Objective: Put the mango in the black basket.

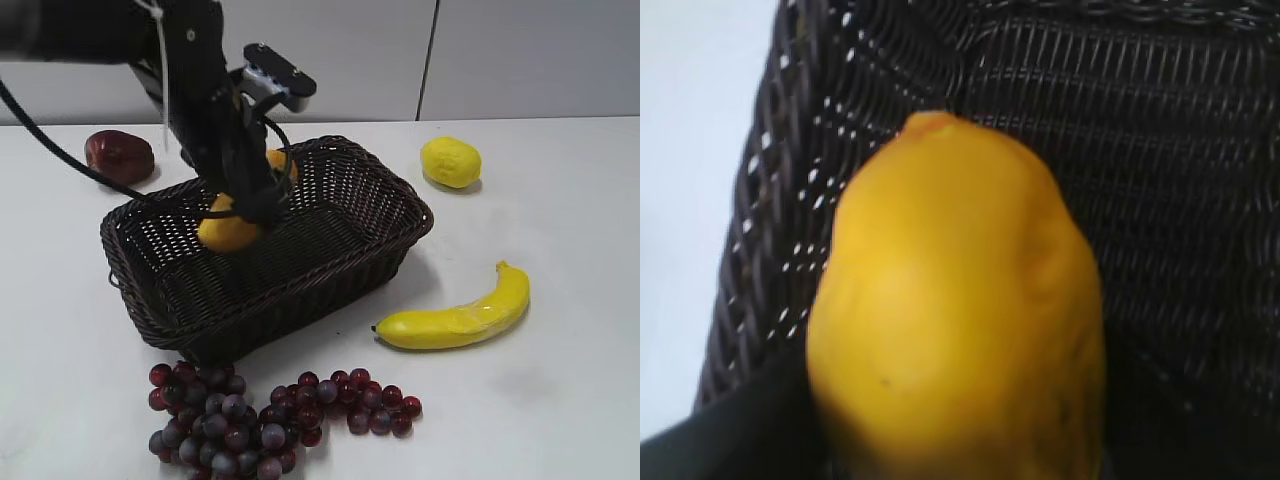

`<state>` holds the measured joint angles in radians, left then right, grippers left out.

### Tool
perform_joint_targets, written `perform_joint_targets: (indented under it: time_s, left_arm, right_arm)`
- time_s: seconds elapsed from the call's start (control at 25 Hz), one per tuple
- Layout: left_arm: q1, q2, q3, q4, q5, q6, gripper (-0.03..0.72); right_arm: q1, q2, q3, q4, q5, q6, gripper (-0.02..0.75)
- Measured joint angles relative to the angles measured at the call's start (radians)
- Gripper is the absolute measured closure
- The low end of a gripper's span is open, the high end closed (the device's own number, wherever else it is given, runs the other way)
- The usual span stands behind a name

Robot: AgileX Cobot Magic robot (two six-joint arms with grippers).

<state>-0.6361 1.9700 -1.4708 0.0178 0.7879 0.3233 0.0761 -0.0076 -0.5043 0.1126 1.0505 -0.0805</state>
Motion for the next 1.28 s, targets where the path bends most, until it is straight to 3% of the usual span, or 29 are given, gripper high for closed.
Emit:
perform_joint_targets:
  time_s: [0.36,0.48,0.6,0.76,0.88,1.08,1.28]
  left_arm:
    - [-0.002,0.076,-0.005,-0.018,-0.064,0.004,0.125]
    - [-0.002,0.076,-0.006,-0.069,-0.085,0.004,0.037]
    - [-0.002,0.076,-0.007,-0.107,-0.086,0.003,0.020]
    - [-0.002,0.076,-0.064,-0.093,0.026,-0.016,0.022]
    - [0.004,0.059,-0.154,0.008,0.172,-0.123,0.027]
    - [0.052,-0.019,-0.269,0.121,0.381,-0.209,0.064]
    - [0.166,-0.119,-0.277,0.034,0.424,-0.238,0.098]
  right_arm:
    - [0.000,0.000,0.000,0.000,0.000,0.000,0.150]
    - [0.000,0.000,0.000,0.000,0.000,0.000,0.150]
    - [0.000,0.000,0.000,0.000,0.000,0.000,0.150]
    - [0.000,0.000,0.000,0.000,0.000,0.000,0.150]
    - [0.000,0.000,0.000,0.000,0.000,0.000,0.150]
    - [0.000,0.000,0.000,0.000,0.000,0.000,0.150]
    - [0.000,0.000,0.000,0.000,0.000,0.001,0.150]
